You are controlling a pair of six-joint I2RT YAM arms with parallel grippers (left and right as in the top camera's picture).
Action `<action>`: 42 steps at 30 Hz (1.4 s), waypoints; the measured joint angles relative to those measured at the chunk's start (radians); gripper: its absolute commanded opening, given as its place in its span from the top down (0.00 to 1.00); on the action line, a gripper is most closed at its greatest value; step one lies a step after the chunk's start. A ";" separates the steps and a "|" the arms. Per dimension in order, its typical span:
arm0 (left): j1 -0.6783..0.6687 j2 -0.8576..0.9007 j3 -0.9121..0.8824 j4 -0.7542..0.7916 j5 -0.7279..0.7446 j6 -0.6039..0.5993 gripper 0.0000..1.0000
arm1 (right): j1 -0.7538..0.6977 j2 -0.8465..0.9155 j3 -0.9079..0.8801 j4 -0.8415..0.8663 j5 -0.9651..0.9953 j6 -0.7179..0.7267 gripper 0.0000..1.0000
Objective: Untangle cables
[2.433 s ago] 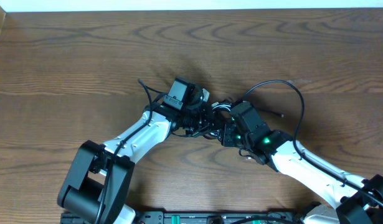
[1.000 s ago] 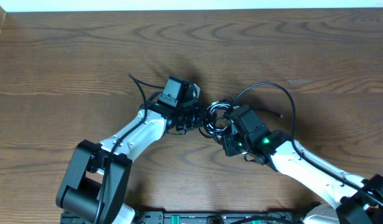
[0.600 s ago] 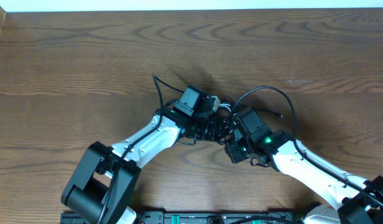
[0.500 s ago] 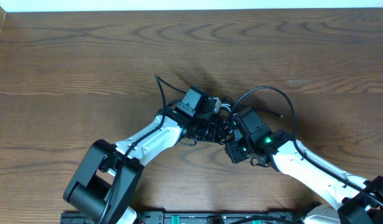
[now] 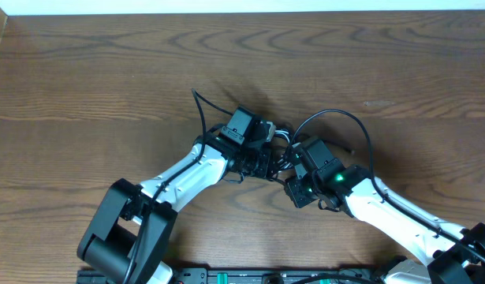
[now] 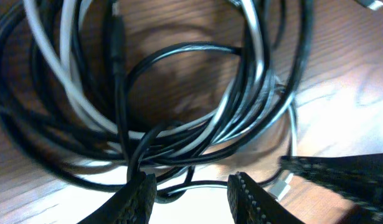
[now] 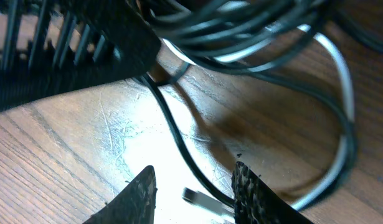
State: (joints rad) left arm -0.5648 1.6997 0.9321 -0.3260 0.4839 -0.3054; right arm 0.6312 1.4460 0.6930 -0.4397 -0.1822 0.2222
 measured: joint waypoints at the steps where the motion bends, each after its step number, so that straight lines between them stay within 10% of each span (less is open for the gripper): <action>1: 0.000 -0.001 0.000 -0.006 -0.017 0.006 0.58 | 0.000 0.000 0.000 0.000 0.000 0.000 0.64; 42: 0.000 0.027 0.000 0.023 -0.160 0.157 0.53 | 0.023 0.014 0.000 0.061 0.003 -0.089 0.65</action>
State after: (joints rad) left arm -0.5648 1.7264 0.9318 -0.3031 0.3241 -0.1486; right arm 0.6540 1.4597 0.6930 -0.3782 -0.1791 0.1333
